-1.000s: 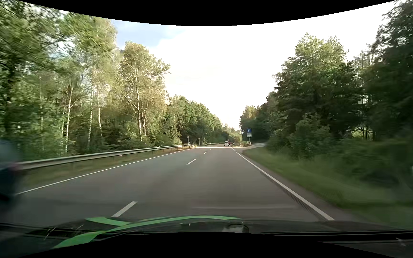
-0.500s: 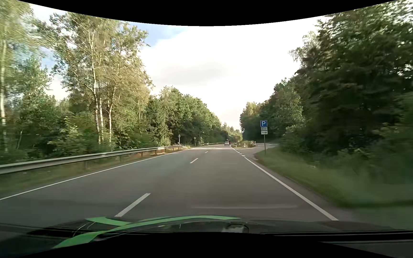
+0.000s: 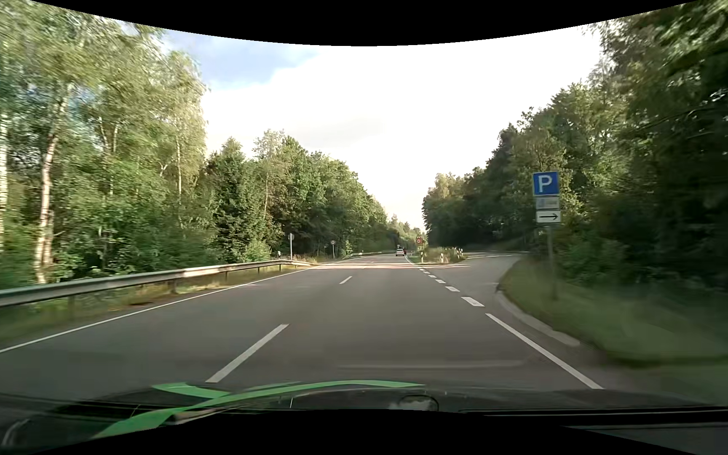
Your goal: Follow the waypoints while adhering to traffic rules and regulations
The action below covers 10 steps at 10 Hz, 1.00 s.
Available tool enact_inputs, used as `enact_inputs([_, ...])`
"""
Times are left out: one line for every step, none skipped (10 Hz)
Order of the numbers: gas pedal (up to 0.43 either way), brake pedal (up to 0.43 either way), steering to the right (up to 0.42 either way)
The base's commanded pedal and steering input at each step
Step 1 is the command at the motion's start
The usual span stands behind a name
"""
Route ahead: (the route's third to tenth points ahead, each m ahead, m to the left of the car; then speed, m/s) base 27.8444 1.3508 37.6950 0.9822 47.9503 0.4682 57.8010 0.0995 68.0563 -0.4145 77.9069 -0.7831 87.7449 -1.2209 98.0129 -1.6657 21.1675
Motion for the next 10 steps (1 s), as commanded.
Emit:
enact_inputs([0.020,0.000,0.002])
enact_inputs([0.047,0.000,0.003])
enact_inputs([0.059,0.000,0.003])
enact_inputs([0.067,0.000,0.003])
enact_inputs([0.079,0.000,0.003])
enact_inputs([0.079,0.000,0.003])
enact_inputs([0.079,0.000,0.003])
enact_inputs([0.079,0.000,0.003])
enact_inputs([0.087,0.000,0.003])
enact_inputs([0.110,0.000,0.003])
